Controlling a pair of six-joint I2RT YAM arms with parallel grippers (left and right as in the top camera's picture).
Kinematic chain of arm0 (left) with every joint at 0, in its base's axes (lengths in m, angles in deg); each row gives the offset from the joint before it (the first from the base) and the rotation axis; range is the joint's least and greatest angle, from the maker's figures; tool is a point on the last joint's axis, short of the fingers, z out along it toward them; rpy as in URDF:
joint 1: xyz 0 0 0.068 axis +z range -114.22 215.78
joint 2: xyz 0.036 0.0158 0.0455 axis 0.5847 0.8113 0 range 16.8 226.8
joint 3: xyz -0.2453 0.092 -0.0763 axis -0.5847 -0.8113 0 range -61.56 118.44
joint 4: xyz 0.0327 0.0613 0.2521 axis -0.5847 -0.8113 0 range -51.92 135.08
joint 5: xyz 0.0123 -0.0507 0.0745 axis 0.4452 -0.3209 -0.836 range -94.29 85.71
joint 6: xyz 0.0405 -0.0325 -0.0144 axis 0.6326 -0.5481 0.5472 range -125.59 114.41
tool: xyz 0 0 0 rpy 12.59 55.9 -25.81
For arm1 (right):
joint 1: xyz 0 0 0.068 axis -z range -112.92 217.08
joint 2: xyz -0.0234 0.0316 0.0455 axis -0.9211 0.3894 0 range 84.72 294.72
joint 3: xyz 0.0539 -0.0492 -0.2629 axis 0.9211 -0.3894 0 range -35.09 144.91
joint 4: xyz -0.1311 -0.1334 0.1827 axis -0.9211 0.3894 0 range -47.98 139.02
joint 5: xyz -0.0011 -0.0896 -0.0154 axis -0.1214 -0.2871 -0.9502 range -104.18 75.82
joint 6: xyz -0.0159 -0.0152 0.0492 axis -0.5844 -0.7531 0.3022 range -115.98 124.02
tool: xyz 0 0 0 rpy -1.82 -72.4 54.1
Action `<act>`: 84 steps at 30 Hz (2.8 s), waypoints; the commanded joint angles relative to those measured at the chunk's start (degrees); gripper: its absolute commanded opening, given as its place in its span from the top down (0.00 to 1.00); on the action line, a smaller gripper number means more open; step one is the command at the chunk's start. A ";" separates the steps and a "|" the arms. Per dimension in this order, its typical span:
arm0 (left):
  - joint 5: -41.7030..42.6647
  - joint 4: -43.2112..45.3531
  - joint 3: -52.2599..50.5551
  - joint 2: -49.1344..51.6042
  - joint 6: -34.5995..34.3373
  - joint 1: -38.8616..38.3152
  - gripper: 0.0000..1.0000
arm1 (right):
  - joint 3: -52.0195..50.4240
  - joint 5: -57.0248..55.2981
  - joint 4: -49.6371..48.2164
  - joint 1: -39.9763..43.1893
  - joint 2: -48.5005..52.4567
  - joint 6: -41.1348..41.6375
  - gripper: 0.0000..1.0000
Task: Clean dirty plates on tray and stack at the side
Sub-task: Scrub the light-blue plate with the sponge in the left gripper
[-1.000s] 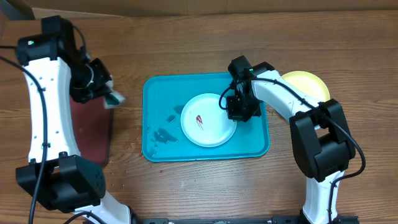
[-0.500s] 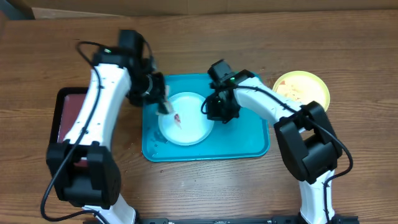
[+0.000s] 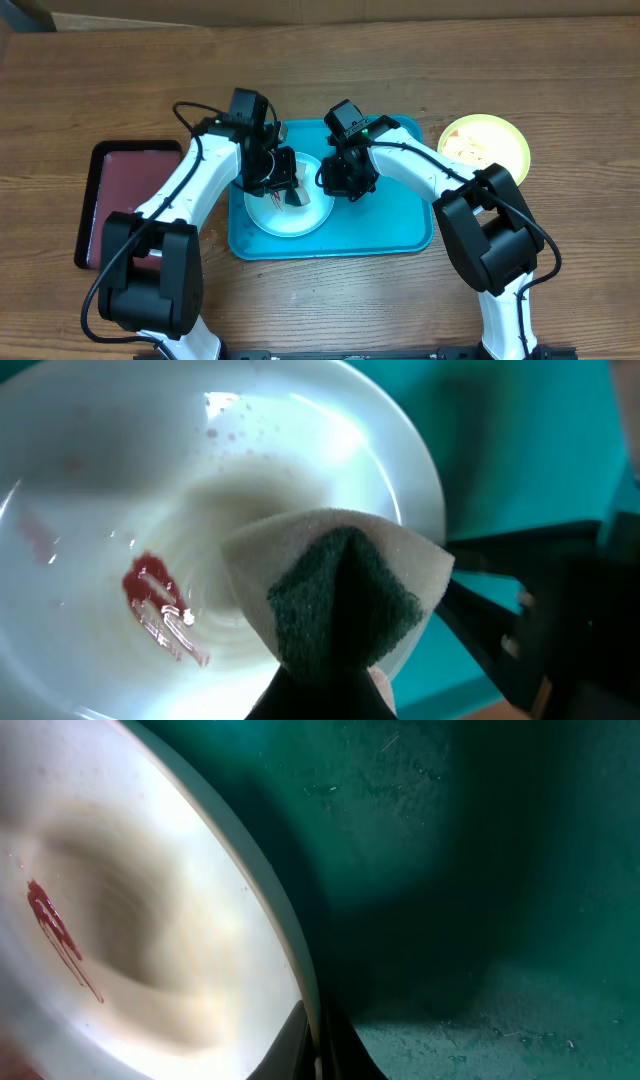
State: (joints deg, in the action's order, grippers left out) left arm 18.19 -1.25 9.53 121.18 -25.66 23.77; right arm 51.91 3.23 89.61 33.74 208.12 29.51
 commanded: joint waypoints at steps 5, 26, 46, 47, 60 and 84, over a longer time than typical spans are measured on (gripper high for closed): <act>0.04 7.63 -6.03 1.33 -5.22 -0.07 0.96 | -1.55 -2.73 0.24 -0.39 4.52 0.46 0.96; -33.55 -6.34 1.92 7.15 -4.52 2.27 0.96 | -1.55 -3.87 1.40 -0.39 4.52 -0.22 0.96; -1.46 -6.60 14.49 14.19 1.44 0.02 0.96 | -1.55 -4.04 1.09 -0.39 4.52 -0.20 0.96; -1.33 -6.71 14.49 15.32 1.42 -0.15 0.96 | -1.55 -4.04 1.09 -0.39 4.52 -0.20 0.96; -33.14 -17.81 16.59 21.07 -5.35 3.41 0.96 | -1.55 -5.03 1.55 -0.37 4.52 -0.20 0.96; -7.21 -32.02 30.84 21.07 4.46 -0.48 0.96 | -1.55 -5.31 1.51 -0.35 4.52 -0.15 0.96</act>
State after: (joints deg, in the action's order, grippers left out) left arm 3.37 -33.14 41.71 141.70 -24.66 25.69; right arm 52.67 5.30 89.98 32.54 209.01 29.45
